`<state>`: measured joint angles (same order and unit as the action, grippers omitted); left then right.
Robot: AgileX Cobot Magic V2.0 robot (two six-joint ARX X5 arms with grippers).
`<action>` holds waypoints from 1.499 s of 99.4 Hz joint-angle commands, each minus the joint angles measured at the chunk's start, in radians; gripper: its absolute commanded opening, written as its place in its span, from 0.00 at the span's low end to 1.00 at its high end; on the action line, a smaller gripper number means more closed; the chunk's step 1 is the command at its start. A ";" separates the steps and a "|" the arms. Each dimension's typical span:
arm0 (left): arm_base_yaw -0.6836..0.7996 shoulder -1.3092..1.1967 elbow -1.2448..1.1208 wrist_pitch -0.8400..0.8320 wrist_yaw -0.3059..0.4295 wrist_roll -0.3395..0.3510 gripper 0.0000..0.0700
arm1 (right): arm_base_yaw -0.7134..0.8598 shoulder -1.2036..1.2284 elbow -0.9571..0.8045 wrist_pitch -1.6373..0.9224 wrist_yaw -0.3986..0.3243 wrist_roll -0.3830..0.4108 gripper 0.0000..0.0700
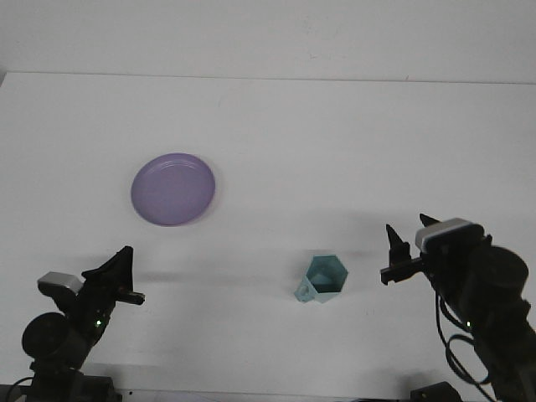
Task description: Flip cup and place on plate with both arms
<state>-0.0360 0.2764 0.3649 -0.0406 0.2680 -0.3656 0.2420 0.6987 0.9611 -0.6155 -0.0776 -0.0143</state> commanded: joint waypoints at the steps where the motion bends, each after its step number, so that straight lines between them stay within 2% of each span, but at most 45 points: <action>1: -0.014 0.093 0.077 -0.012 0.052 0.033 0.02 | -0.010 -0.076 -0.104 0.072 0.002 0.039 0.59; 9: -0.048 0.221 0.181 -0.065 0.082 0.079 0.02 | -0.025 -0.181 -0.222 0.145 0.008 0.053 0.59; 30: -0.217 0.546 0.444 -0.261 0.086 0.172 0.02 | -0.034 -0.350 -0.405 0.227 0.037 0.052 0.59; 42: -0.335 0.702 0.558 -0.331 0.086 0.207 0.02 | -0.034 -0.395 -0.444 0.235 0.079 0.052 0.59; 57: -0.465 0.871 0.688 -0.394 0.084 0.231 0.03 | -0.034 -0.412 -0.444 0.255 0.087 0.044 0.59; 61: -0.489 0.909 0.720 -0.410 0.084 0.231 0.06 | -0.034 -0.412 -0.444 0.254 0.086 0.044 0.59; 70: -0.548 1.009 0.815 -0.460 0.084 0.231 0.31 | -0.034 -0.411 -0.444 0.253 0.086 0.044 0.59; 75: -0.573 1.061 0.869 -0.494 0.084 0.231 0.41 | -0.034 -0.411 -0.444 0.253 0.086 0.044 0.59; 78: -0.588 1.093 0.903 -0.517 0.084 0.233 0.44 | -0.034 -0.411 -0.444 0.253 0.086 0.044 0.59; 88: -0.629 1.197 1.016 -0.600 0.084 0.250 0.47 | -0.034 -0.411 -0.444 0.253 0.086 0.044 0.59; 100: -0.676 1.322 1.153 -0.694 0.093 0.270 0.67 | -0.034 -0.411 -0.444 0.253 0.086 0.044 0.59; 124: -0.741 1.527 1.365 -0.857 0.112 0.284 0.68 | -0.034 -0.411 -0.444 0.256 0.086 0.044 0.59; 149: -0.788 1.675 1.482 -0.907 0.112 0.286 0.68 | -0.034 -0.411 -0.444 0.256 0.086 0.045 0.59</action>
<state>-0.8062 1.9099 1.8141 -0.9451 0.3714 -0.0917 0.2081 0.2867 0.5114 -0.3683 0.0040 0.0238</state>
